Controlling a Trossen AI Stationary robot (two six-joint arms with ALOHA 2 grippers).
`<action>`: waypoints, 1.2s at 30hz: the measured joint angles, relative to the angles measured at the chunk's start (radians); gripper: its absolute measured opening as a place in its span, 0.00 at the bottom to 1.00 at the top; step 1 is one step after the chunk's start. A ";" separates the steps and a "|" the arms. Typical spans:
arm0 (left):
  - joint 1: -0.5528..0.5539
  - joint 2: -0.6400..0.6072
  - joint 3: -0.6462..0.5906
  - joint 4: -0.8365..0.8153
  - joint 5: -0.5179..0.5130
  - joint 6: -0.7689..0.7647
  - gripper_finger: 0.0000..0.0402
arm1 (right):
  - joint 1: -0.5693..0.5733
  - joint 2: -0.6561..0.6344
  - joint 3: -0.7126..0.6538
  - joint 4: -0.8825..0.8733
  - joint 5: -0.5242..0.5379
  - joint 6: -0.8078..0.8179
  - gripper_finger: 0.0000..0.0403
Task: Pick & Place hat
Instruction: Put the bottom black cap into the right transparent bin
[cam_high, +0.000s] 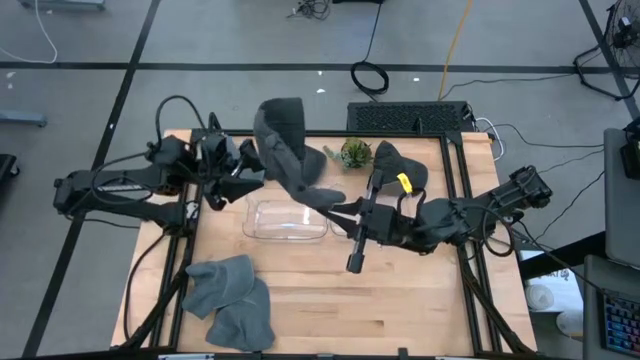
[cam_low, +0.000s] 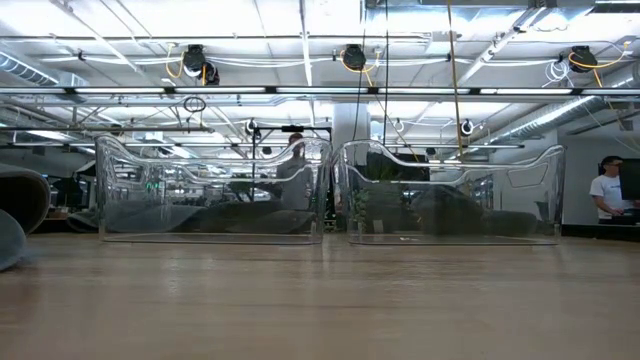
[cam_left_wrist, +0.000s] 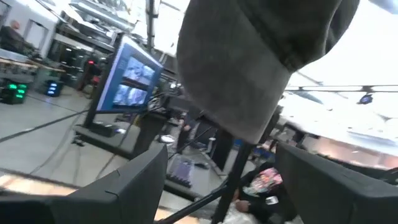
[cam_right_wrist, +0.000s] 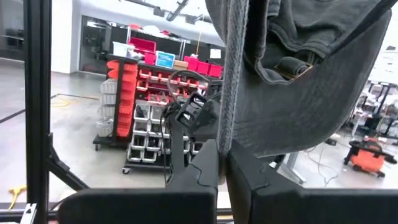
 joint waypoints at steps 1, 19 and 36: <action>0.000 0.022 0.017 0.025 0.013 -0.012 0.76 | 0.000 0.000 0.000 0.007 0.000 -0.011 0.00; -0.037 0.315 0.266 0.106 0.124 -0.175 0.76 | 0.013 0.000 0.000 0.063 0.001 -0.178 0.00; -0.083 0.387 0.359 0.127 0.139 -0.320 0.54 | 0.033 0.000 0.000 0.090 0.013 -0.202 0.00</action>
